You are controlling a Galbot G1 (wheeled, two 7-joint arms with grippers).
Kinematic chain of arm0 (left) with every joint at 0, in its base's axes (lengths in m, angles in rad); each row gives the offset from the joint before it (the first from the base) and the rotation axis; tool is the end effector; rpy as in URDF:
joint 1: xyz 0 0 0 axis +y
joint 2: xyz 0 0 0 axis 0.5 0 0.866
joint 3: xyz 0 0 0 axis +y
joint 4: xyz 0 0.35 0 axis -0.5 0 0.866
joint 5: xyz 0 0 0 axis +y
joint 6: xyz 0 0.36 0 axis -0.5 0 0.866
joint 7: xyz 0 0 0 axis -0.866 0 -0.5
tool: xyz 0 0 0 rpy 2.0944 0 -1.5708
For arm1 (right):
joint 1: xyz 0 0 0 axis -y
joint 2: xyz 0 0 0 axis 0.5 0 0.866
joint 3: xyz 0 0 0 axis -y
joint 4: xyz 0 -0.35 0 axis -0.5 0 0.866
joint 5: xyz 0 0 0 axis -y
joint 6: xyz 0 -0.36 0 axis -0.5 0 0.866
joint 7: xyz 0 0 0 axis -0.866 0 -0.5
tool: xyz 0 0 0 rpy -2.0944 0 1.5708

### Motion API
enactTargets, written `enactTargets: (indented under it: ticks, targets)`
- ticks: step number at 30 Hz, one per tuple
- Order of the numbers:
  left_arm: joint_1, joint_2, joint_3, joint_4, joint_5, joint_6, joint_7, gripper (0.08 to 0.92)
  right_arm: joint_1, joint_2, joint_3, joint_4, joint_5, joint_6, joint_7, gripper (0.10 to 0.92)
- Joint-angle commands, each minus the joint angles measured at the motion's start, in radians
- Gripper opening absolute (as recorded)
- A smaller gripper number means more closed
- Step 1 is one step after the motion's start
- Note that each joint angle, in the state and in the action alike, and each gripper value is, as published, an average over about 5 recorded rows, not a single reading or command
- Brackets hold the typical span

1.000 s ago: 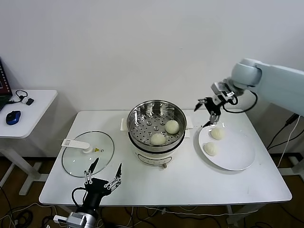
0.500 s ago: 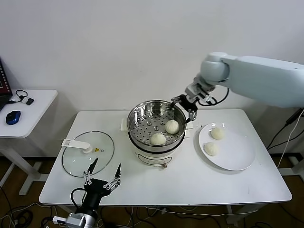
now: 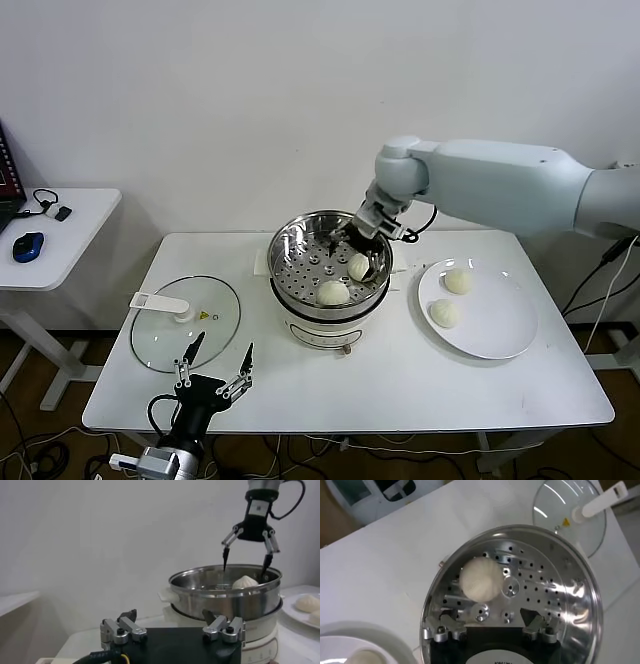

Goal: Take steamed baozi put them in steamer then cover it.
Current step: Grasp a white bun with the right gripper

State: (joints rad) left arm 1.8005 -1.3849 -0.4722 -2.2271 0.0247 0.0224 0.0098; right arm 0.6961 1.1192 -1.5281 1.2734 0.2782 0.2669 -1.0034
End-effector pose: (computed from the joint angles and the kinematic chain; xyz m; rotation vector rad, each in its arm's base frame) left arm 0.1183 0.0097 -0.2902 -0.2551 -3.0017 -0.2026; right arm 0.5623 0.0758 -0.0637 1.9785 -0.8663 1.9574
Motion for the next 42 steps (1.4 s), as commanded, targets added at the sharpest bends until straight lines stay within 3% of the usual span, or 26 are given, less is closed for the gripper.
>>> enactTargets:
  ticks: [1,25,42]
  targets:
    - [0.0,0.001,-0.001,0.0,-0.001,0.0,0.0,0.823,-0.039,0.065,-0.01,-0.033,-0.029,0.045,0.006,0.823]
    - [-0.006,0.0,-0.012,0.0,-0.004,0.005,-0.002,0.823,-0.011,0.177,-0.067,-0.141,-0.022,0.184,-0.058,0.823]
    - [-0.015,0.003,-0.014,0.0,-0.016,0.006,-0.001,0.823,-0.05,0.195,-0.073,-0.142,-0.026,0.184,-0.063,0.823]
